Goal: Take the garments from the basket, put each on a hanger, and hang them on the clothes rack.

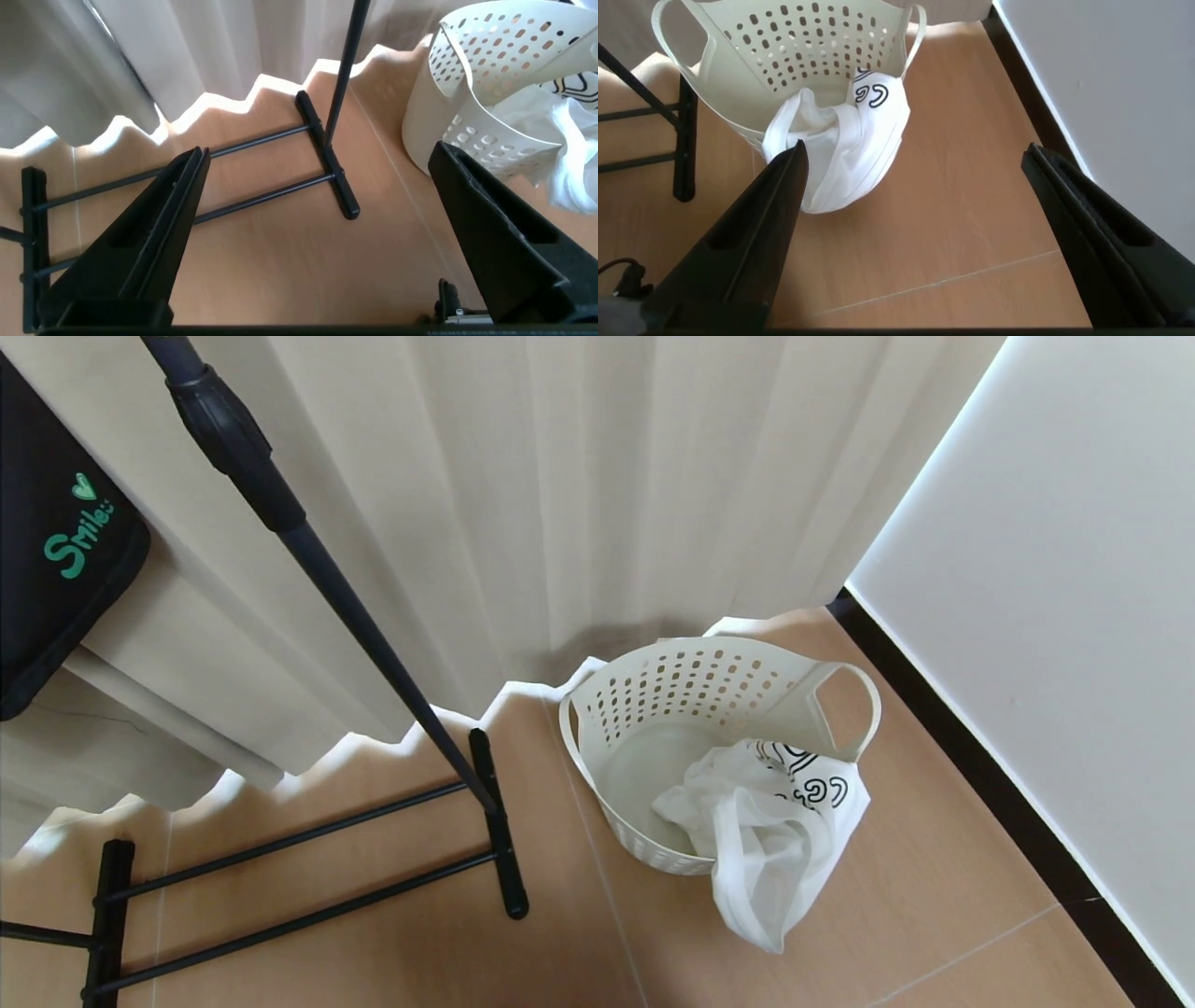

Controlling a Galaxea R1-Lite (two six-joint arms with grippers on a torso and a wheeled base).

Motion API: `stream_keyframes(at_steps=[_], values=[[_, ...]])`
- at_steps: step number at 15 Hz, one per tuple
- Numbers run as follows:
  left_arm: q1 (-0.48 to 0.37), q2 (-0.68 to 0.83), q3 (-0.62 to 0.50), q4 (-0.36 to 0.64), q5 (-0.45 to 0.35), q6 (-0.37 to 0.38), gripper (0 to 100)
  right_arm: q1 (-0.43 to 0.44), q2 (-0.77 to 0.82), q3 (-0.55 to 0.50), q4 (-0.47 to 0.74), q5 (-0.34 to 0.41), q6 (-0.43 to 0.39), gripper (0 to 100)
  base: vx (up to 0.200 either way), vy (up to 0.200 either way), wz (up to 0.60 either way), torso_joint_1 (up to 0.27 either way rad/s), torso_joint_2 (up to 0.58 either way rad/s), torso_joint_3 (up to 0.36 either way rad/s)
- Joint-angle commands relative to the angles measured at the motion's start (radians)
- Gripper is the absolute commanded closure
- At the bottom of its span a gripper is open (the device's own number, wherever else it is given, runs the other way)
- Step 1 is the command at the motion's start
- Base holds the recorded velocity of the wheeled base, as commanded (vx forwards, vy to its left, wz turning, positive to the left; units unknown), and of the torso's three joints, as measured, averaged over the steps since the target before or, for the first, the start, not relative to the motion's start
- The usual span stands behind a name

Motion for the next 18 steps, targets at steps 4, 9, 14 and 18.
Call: stream_keyframes(at_steps=[4, 9, 14, 18], values=[[0.0, 0.0, 0.0, -0.001, 0.0, 0.0, 0, 0.001, 0.0, 0.0, 0.0, 0.0, 0.004, 0, 0.0, 0.0, 0.0, 0.0, 0.01, -0.124], [0.0, 0.0, 0.0, -0.001, 0.005, -0.003, 0, 0.016, 0.059, -0.005, 0.019, 0.002, -0.019, 0, 0.0, 0.0, 0.0, 0.003, 0.0, -0.1], [0.0, 0.0, 0.0, -0.001, 0.005, -0.005, 0, 0.156, 0.555, -0.029, -0.03, 0.042, -0.095, 0, 0.0, 0.0, 0.0, 0.0, 0.0, 0.0], [0.0, 0.0, 0.0, -0.001, 0.003, -0.003, 0, 0.334, 1.049, -0.132, -0.31, 0.032, -0.099, 0, 0.0, 0.0, 0.0, 0.0, 0.0, 0.0]])
